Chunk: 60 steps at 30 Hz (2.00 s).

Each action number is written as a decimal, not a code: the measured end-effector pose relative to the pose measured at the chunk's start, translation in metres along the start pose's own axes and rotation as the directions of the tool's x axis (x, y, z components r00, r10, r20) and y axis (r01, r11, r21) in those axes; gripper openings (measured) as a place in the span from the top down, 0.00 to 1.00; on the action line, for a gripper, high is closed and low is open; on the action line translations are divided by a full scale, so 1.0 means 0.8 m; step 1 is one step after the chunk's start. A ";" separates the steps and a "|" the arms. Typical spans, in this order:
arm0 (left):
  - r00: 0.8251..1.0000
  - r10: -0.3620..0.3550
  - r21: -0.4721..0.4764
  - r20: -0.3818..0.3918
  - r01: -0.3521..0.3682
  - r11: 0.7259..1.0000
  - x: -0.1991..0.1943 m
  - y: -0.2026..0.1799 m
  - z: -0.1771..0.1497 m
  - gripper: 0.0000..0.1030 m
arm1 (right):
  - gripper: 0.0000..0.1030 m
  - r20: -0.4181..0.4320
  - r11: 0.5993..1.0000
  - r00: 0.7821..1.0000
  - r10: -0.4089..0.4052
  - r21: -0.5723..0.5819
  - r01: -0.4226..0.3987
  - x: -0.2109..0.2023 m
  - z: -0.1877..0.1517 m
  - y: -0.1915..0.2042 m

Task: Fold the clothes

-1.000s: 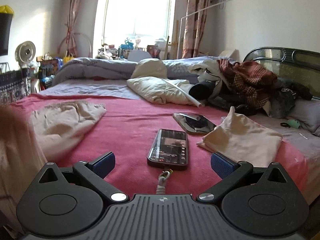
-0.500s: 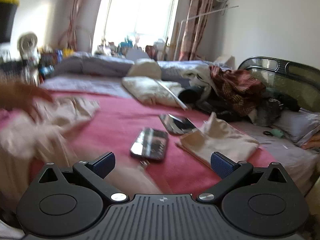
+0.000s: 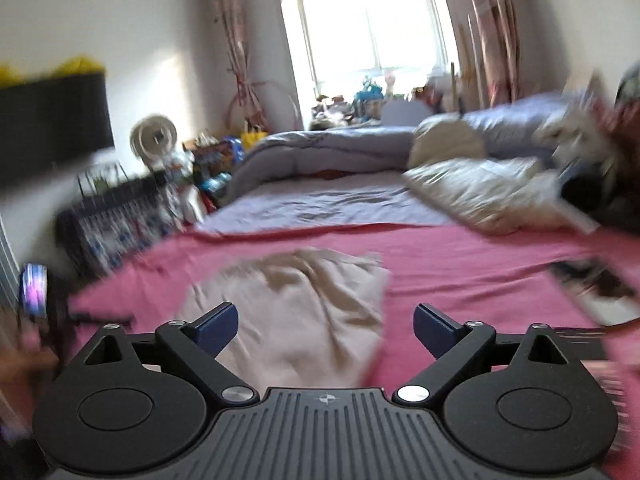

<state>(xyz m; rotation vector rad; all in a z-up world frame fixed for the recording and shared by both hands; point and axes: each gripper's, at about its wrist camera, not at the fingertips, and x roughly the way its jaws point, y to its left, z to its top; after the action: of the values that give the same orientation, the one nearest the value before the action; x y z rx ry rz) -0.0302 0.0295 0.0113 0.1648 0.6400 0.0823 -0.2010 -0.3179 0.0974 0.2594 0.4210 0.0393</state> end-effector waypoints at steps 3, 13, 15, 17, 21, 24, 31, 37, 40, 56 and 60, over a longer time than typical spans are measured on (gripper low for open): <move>1.000 0.004 0.002 -0.001 -0.004 1.000 0.000 0.000 0.001 0.00 | 0.10 -0.012 1.000 1.000 0.017 0.024 -0.017 0.030 0.016 -0.012; 0.953 -0.275 0.015 0.127 0.276 0.961 -0.035 -0.014 0.027 0.01 | 0.02 -0.102 0.996 0.993 0.051 -0.072 -0.058 0.149 0.026 -0.061; 0.921 -0.373 0.077 0.115 0.366 0.927 -0.026 -0.037 0.045 0.00 | 0.02 -0.134 0.995 0.990 0.032 -0.091 -0.045 0.185 0.029 -0.076; 0.914 -0.401 0.102 0.059 0.394 0.913 -0.001 -0.061 0.064 0.00 | 0.03 -0.159 0.994 0.987 0.008 -0.104 -0.024 0.214 0.031 -0.085; 0.913 -0.402 0.067 -0.067 0.406 0.912 0.051 -0.090 0.099 0.01 | 0.08 -0.218 0.998 0.976 0.005 -0.057 -0.018 0.258 0.034 -0.102; 0.867 -0.486 0.001 -0.107 0.489 0.872 0.067 -0.095 0.125 0.01 | 0.15 -0.287 0.999 0.958 0.015 -0.030 -0.025 0.277 0.038 -0.105; 0.831 -0.508 -0.027 -0.226 0.516 0.856 0.117 -0.131 0.157 0.15 | 0.21 -0.376 1.000 0.926 0.000 -0.006 -0.002 0.304 0.061 -0.110; 0.800 -0.537 -0.070 -0.270 0.539 0.839 0.137 -0.140 0.158 0.31 | 0.26 -0.437 1.000 0.900 0.002 -0.015 -0.010 0.346 0.075 -0.114; 0.792 -0.547 -0.127 -0.272 0.534 0.836 0.141 -0.133 0.162 0.49 | 0.32 -0.472 0.998 0.882 0.007 -0.047 -0.033 0.364 0.074 -0.106; 0.860 -0.494 -0.154 -0.130 0.474 0.867 0.044 -0.114 0.203 1.00 | 0.87 -0.405 1.000 0.914 0.015 -0.017 -0.024 0.299 0.155 -0.065; 0.868 -0.492 -0.120 -0.068 0.483 0.867 0.008 -0.102 0.223 1.00 | 0.87 -0.295 0.989 0.955 -0.014 -0.144 -0.031 0.240 0.189 -0.037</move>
<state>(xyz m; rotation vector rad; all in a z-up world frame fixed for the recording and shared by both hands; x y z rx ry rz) 0.0844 -0.0725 0.1338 -0.1028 0.7569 -0.3720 0.0355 -0.3651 0.1462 0.1083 0.7117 0.1184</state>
